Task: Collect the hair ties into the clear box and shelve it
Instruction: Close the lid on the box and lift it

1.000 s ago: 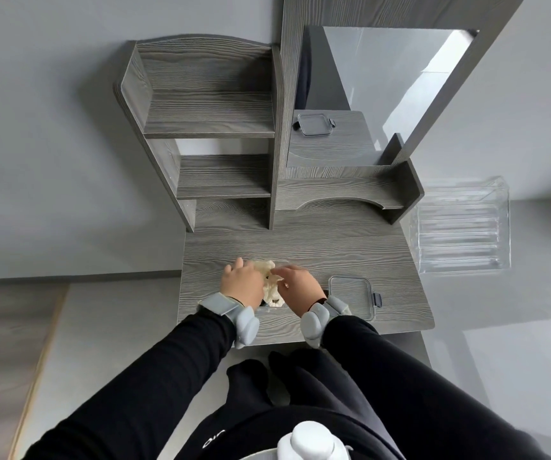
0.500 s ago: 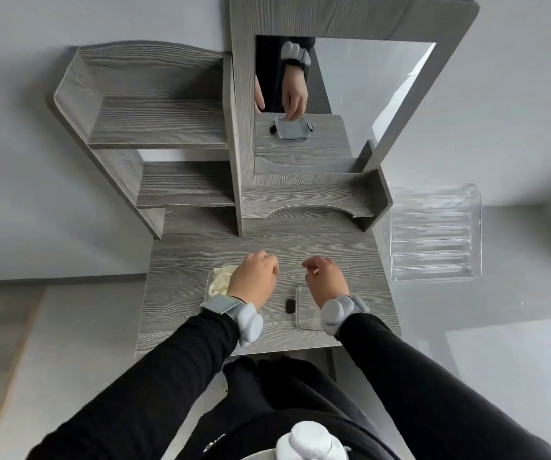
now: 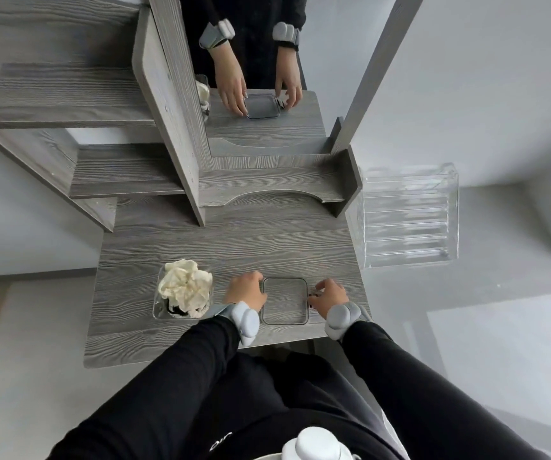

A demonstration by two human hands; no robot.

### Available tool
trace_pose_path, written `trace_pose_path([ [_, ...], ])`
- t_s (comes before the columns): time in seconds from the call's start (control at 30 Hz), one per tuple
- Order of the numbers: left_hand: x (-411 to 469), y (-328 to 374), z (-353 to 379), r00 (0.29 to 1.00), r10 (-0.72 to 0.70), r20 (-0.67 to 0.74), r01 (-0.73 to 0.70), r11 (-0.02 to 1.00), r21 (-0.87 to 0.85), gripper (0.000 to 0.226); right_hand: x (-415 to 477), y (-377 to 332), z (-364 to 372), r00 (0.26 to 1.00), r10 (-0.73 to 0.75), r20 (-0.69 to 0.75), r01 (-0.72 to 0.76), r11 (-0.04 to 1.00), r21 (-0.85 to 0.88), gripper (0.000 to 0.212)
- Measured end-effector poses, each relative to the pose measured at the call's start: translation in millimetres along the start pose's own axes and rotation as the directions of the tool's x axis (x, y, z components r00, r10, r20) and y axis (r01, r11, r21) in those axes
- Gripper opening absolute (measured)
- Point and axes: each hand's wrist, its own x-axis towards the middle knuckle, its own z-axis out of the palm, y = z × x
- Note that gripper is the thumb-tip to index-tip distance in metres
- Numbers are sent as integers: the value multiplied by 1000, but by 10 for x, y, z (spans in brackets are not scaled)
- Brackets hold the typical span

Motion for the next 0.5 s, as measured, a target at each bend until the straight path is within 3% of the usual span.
trace_pose_path([
  [0.2, 90, -7, 97, 989, -146, -22, 147, 987, 61, 48, 134, 90, 93, 998, 3, 57, -12, 987, 159, 26],
  [0.4, 137, -80, 235, 981, -192, -35, 194, 979, 70, 46, 177, 134, 177, 999, -9, 51, 2, 991, 137, 29],
  [0.5, 101, -55, 213, 982, -182, -47, 182, 983, -23, 41, 154, 143, 184, 999, -14, 29, 11, 995, 95, 29],
])
